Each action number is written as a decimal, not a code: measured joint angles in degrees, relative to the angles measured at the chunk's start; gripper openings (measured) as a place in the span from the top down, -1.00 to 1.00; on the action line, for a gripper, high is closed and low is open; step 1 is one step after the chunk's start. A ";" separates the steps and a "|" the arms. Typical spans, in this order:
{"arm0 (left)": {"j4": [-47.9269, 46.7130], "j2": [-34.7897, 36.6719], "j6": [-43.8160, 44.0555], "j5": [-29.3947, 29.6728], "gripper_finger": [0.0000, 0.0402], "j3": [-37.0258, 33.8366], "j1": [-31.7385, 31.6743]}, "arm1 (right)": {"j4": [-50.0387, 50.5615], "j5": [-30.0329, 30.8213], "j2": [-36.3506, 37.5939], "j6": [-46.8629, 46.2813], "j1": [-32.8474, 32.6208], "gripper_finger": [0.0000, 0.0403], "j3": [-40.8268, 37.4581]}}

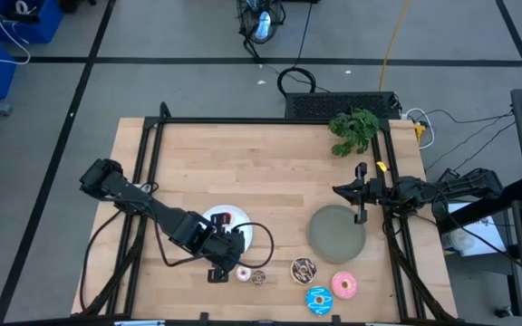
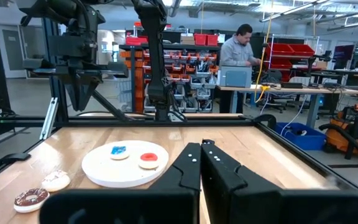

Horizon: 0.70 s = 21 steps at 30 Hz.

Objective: Pick & Place donuts
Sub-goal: Put the small white donut on the white plate

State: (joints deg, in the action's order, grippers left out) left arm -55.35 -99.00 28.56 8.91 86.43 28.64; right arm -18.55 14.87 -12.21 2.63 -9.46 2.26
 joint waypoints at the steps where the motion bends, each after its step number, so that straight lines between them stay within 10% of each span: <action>1: -0.21 0.00 0.07 -0.57 0.81 0.00 0.00 | 0.02 0.00 0.01 0.00 -0.01 1.00 0.01; 21: -1.23 0.00 3.30 0.17 0.81 -0.02 -0.18 | 0.05 0.00 0.02 -0.02 0.00 1.00 0.02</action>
State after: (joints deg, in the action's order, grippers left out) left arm -56.57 -99.00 31.86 9.08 86.41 28.47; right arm -18.50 14.87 -12.19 2.61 -9.46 2.28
